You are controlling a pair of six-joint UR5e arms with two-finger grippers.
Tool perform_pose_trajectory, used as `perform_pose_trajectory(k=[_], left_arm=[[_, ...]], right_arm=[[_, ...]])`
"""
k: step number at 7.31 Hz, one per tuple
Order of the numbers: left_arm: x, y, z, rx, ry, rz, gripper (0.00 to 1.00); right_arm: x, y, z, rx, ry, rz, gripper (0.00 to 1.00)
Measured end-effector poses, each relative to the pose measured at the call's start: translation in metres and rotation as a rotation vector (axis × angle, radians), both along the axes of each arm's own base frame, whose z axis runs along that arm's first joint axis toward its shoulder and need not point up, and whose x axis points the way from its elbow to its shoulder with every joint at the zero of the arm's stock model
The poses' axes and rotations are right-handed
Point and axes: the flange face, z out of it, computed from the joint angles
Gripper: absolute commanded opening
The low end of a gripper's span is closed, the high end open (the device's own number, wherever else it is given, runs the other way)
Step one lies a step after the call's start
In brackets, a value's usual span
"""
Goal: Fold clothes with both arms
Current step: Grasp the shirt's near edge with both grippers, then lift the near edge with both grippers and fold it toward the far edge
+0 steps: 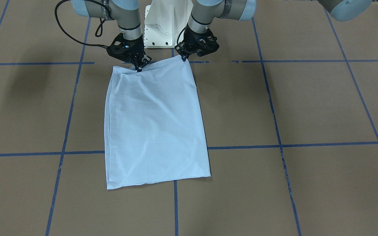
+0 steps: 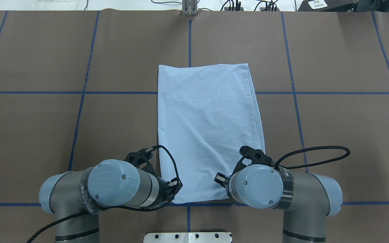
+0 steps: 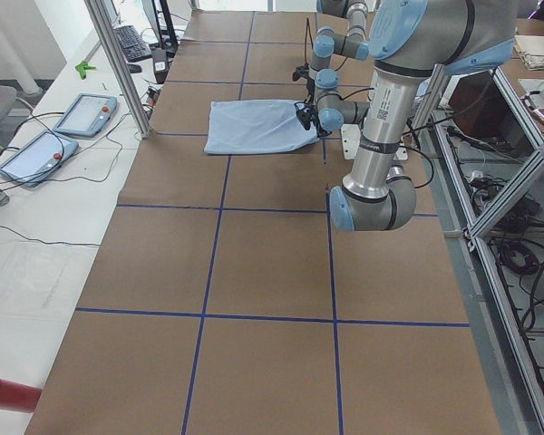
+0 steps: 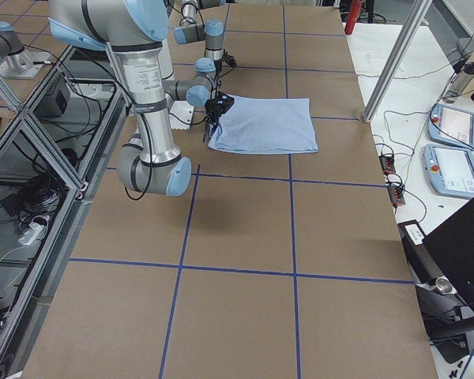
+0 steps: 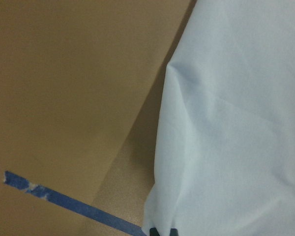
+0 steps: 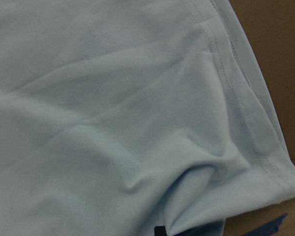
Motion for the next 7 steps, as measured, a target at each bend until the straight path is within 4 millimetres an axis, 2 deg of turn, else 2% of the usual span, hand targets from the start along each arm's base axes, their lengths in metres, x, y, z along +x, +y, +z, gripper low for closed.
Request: perform_pose_trajectory(k=[2, 4, 5, 6, 7], left_arm=[[-0.020, 0.011, -0.012, -0.003, -0.017, 0.014, 0.00], [-0.029, 0.024, -0.019, -0.008, -0.039, 0.034, 0.00], [-0.029, 0.028, -0.020, -0.009, -0.042, 0.041, 0.00], [-0.030, 0.026, -0.023, -0.006, -0.039, 0.039, 0.00], [-0.034, 0.015, -0.026, 0.009, -0.034, 0.025, 0.00]], right_arm=[[0.007, 0.035, -0.023, 0.003, -0.058, -0.062, 0.00], [0.014, 0.051, -0.036, 0.006, -0.092, -0.090, 0.00], [0.015, 0.047, -0.036, 0.008, -0.092, -0.084, 0.00], [0.019, 0.029, -0.034, 0.014, -0.086, -0.056, 0.00], [0.028, 0.004, -0.033, 0.019, -0.083, -0.021, 0.00]])
